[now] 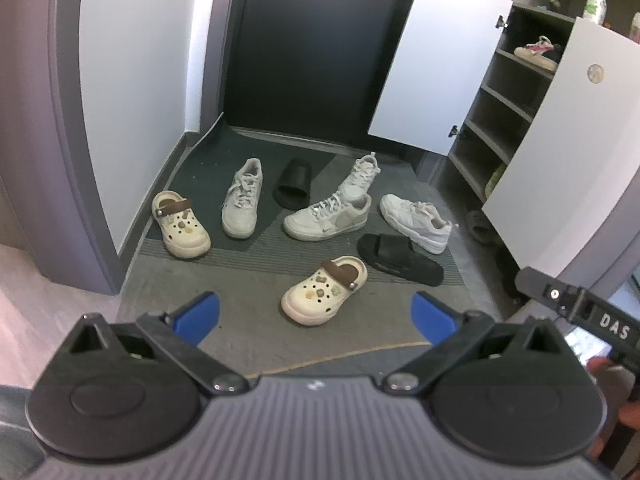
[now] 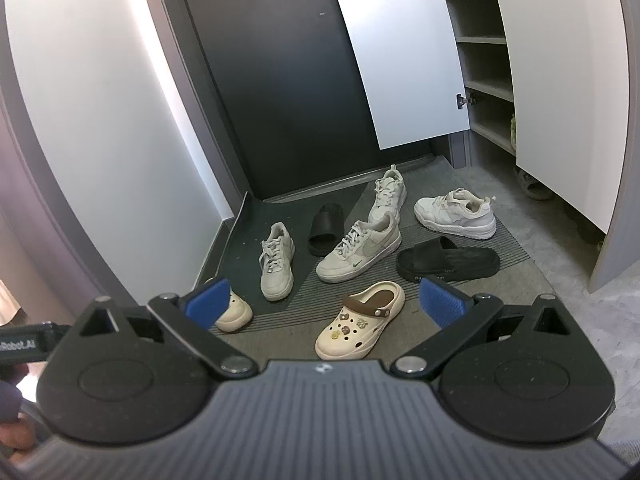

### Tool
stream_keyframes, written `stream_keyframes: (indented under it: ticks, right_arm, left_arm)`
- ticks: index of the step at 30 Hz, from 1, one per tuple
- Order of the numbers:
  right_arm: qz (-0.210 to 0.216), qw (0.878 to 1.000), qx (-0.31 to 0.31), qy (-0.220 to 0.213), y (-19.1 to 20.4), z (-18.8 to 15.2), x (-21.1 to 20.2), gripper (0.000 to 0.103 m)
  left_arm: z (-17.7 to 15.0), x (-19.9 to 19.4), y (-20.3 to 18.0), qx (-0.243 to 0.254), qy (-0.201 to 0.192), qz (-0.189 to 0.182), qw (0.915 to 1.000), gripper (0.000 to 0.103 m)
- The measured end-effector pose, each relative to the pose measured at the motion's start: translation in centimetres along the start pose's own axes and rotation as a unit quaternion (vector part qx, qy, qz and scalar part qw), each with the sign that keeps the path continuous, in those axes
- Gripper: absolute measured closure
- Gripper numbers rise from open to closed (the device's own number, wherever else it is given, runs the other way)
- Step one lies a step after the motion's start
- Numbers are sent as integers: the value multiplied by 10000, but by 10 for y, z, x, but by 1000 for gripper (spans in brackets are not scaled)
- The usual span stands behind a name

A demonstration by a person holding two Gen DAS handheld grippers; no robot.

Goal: Organize scattered shoes

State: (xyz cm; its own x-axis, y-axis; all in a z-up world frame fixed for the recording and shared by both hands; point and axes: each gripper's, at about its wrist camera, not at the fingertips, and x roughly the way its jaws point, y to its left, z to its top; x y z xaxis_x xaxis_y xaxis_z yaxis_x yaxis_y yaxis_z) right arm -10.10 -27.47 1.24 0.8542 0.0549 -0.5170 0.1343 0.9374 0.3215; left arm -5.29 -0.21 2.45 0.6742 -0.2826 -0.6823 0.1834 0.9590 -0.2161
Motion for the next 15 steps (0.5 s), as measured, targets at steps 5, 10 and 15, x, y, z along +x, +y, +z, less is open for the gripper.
stream_keyframes:
  ticks: [5, 10, 15]
  right_arm:
    - [10, 10000, -16, -46, 4, -2, -1, 0]
    - [-80, 9999, -86, -123, 10, -4, -6, 0]
    - [-85, 9987, -79, -489, 28, 11, -38, 0]
  left_arm:
    - [-2, -5, 2, 50, -61, 9, 10000, 0]
    - [-1, -10, 5, 341, -261, -231, 9988, 0]
    - [2, -17, 8, 783, -538, -663, 9933, 0]
